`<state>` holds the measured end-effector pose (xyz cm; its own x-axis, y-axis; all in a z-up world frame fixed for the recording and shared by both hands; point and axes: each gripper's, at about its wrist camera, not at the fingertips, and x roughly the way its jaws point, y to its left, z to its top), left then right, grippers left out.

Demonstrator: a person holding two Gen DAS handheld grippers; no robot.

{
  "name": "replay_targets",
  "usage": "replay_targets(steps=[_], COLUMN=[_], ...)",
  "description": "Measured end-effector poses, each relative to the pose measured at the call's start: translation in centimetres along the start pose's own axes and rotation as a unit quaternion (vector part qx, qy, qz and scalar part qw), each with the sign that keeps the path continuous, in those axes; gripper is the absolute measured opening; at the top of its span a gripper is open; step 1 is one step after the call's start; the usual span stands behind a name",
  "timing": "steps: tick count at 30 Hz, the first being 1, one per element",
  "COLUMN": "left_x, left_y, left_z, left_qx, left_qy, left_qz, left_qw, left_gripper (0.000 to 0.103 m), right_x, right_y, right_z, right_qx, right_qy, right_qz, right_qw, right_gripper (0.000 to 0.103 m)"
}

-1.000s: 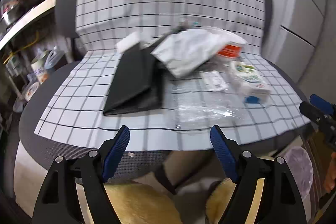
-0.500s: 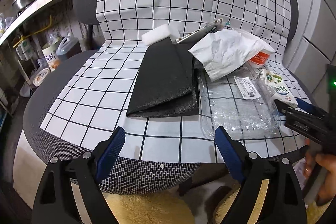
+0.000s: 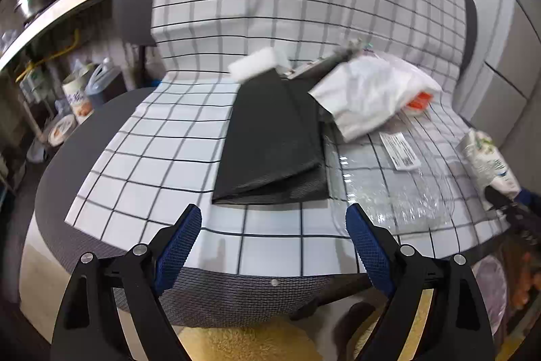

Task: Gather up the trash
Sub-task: 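Close the right gripper around the white milk carton, then grasp the black folded cloth with the left gripper while the right gripper holds the carton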

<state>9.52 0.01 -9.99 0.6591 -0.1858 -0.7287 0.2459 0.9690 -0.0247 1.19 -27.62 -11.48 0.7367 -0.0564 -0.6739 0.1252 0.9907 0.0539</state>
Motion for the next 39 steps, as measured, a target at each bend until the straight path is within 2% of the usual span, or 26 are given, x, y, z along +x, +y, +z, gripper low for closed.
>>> replay_targets(steps=[3, 6, 8, 11, 16, 17, 19, 21, 22, 24, 25, 30, 34, 39], left_x=[0.7, 1.5, 2.2, 3.5, 5.6, 6.2, 6.8, 6.9, 6.5, 5.4, 4.9, -0.3, -4.0, -7.6], left_y=[-0.9, -1.5, -2.1, -2.8, -3.4, -3.5, -3.2, -2.9, -2.5, -1.2, -0.6, 3.4, 4.6, 3.4], left_z=[0.3, 1.0, 1.9, 2.9, 3.6, 3.7, 3.7, 3.8, 3.8, 3.9, 3.9, 3.0, 2.1, 1.9], left_qx=[0.021, 0.022, 0.032, 0.041, 0.046, 0.05, 0.047, 0.049, 0.043, 0.022, 0.014, -0.056, -0.086, -0.078], left_qy=[-0.006, -0.007, -0.009, -0.008, 0.007, 0.011, 0.019, 0.019, 0.014, 0.005, -0.001, -0.035, -0.065, -0.096], left_qz=[0.01, 0.003, 0.024, 0.061, 0.079, 0.094, 0.1, 0.115, 0.116, 0.106, 0.102, 0.046, 0.009, -0.024], left_qw=[0.9997, 0.9997, 0.9992, 0.9972, 0.9957, 0.9942, 0.9937, 0.992, 0.9922, 0.9941, 0.9947, 0.9968, 0.9942, 0.992], left_gripper=[0.086, 0.085, 0.074, 0.065, 0.059, 0.052, 0.045, 0.028, 0.025, 0.012, 0.011, 0.009, 0.007, 0.007], right_x=[-1.0, -1.3, -1.4, -1.5, -1.3, -1.3, -1.3, -1.4, -1.6, -1.8, -1.9, -2.7, -3.0, -3.9], right_y=[-0.7, -1.0, -0.9, -0.7, -0.6, -0.6, -0.6, -0.4, -0.3, -0.2, -0.2, 0.3, 0.7, 0.9], right_z=[-0.4, -0.6, -0.5, -0.5, -0.6, -0.6, -0.6, -0.6, -0.5, -0.4, -0.3, 0.0, 0.5, 1.2], right_qx=[0.01, 0.015, 0.017, 0.016, 0.013, 0.013, 0.012, 0.009, 0.01, 0.01, 0.01, 0.012, 0.013, 0.016], right_qy=[-0.003, -0.005, -0.009, -0.01, -0.005, -0.004, -0.004, -0.004, -0.007, -0.01, -0.011, -0.022, -0.035, -0.05], right_qz=[0.002, 0.0, 0.0, 0.001, 0.002, 0.002, 0.003, 0.002, 0.003, 0.004, 0.005, 0.011, 0.015, 0.019], right_qw=[1.0, 1.0, 1.0, 1.0, 1.0, 1.0, 1.0, 1.0, 1.0, 1.0, 1.0, 1.0, 0.999, 0.998], right_gripper=[0.072, 0.072, 0.072, 0.072, 0.072, 0.072, 0.072, 0.072, 0.072, 0.072, 0.072, 0.071, 0.071, 0.071])
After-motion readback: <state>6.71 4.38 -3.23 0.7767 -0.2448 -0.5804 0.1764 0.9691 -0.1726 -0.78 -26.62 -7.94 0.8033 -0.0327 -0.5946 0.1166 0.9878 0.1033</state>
